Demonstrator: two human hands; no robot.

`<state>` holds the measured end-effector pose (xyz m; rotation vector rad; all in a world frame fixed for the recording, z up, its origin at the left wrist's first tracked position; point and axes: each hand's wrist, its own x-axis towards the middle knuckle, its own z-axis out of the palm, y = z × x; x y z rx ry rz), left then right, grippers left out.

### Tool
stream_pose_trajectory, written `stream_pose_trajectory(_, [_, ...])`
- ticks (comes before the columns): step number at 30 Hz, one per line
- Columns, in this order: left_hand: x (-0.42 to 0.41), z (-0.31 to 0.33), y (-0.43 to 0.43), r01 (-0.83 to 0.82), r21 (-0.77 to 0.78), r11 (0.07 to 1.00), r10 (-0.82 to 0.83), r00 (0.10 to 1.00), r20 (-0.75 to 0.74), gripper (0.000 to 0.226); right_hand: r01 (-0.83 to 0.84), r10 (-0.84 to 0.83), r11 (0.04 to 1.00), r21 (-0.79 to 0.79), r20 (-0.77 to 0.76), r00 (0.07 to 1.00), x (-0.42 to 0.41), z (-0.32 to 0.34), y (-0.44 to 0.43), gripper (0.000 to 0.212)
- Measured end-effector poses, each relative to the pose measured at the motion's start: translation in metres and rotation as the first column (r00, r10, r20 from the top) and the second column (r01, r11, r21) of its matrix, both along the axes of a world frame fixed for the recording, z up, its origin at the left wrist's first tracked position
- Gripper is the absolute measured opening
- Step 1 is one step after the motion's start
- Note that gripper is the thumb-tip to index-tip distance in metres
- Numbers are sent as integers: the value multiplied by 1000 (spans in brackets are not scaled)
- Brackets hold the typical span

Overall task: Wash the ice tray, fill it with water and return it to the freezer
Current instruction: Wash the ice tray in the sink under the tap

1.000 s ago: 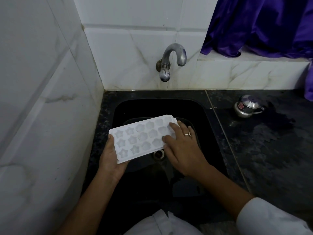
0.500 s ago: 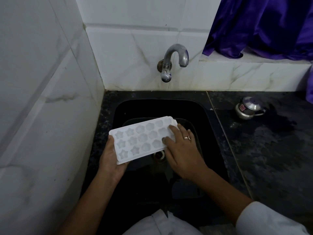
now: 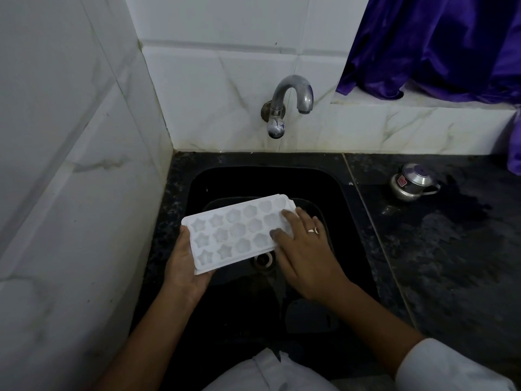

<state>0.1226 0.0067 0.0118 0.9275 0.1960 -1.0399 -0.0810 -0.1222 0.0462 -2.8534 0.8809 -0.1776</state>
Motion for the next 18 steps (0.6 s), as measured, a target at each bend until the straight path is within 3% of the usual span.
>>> stream_pose_trajectory(3, [-4,1,-2,5,-25,1000,-5,1000,-9,60,91,-93,995,44,61,994,0,7,-5,38])
stream_pose_trajectory(6, [-5,0,-3,25,-20,999,-25,1000,9,62,11,-11,999,-35,0,1000,1,2,1,39])
stream_pose_trajectory(10, [-5,-1,-4,27,-21,999,-27,1000,7,61,116,-117,993,20,61,991,-1,6,-6,38])
stream_pose_trajectory(14, [-7,-2,-5,24,-4,1000,-24,1000,20,61,20,-20,1000,-15,6,1000,-3,1,-2,41])
stream_pose_trajectory(18, [-6,-4,-5,14,-5,1000,-14,1000,20,63,102,-106,993,54,82,991,-3,5,-7,40])
